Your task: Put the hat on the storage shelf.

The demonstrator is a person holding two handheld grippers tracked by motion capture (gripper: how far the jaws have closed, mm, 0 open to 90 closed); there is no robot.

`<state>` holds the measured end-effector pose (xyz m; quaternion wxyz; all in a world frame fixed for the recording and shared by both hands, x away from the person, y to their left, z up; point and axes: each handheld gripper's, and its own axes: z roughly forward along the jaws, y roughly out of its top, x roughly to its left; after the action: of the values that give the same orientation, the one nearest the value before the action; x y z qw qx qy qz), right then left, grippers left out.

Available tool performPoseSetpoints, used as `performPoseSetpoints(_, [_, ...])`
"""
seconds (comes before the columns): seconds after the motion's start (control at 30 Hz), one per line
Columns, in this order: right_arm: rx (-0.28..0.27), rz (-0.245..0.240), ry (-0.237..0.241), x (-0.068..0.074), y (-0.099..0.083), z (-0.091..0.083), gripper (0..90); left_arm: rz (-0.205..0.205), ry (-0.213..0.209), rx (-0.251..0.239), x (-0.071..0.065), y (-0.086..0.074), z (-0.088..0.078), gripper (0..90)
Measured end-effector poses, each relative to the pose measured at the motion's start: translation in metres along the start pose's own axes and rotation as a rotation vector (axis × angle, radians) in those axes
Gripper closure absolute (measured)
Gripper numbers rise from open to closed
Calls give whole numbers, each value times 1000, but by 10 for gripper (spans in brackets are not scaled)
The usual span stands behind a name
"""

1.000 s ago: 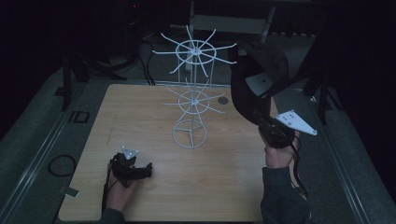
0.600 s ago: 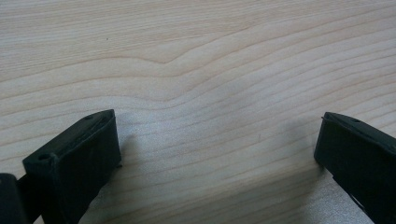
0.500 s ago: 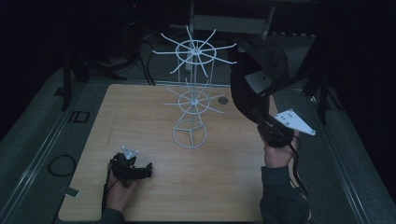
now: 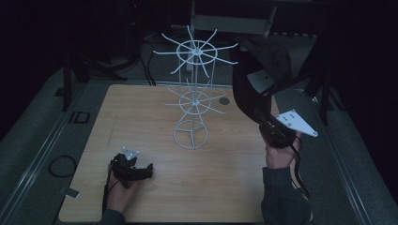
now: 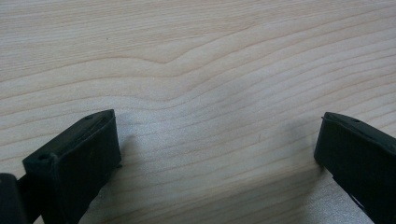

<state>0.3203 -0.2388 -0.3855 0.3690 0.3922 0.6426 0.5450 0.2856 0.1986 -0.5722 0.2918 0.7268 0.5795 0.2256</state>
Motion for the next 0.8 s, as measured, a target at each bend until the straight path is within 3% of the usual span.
performPoseSetpoints(0.8, [-12,-51,20,6,1,-1,864,1,-1,0,0,0,0,2])
